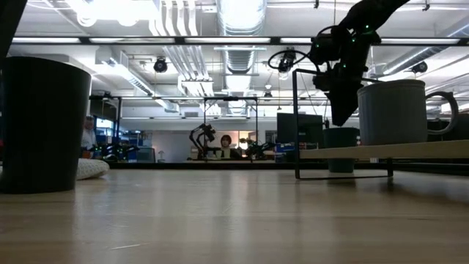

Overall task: Stack small to large cups/mugs on shelf
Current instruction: Put the blue cup on the shelf

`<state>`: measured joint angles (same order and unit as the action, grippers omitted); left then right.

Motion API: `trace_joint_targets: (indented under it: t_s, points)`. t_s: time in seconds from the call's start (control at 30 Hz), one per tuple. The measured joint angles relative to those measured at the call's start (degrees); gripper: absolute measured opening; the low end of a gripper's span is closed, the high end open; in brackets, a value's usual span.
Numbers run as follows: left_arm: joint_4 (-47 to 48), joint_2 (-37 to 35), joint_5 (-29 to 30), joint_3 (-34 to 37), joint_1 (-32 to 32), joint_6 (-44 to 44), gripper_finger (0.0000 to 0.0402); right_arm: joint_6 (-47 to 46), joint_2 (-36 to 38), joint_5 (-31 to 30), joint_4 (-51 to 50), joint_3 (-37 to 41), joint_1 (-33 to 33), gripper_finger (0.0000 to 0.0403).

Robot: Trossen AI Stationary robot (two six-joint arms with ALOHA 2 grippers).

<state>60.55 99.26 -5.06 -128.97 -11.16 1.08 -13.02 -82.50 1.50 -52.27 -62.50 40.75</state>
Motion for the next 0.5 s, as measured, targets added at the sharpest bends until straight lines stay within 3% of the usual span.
trace_joint_targets:
  t_s: [0.5]
  points:
    - [-0.02,0.0,0.0,0.07,0.0,-0.02,0.0086,1.86,-1.21,1.59,0.48,0.0,0.0,0.0067]
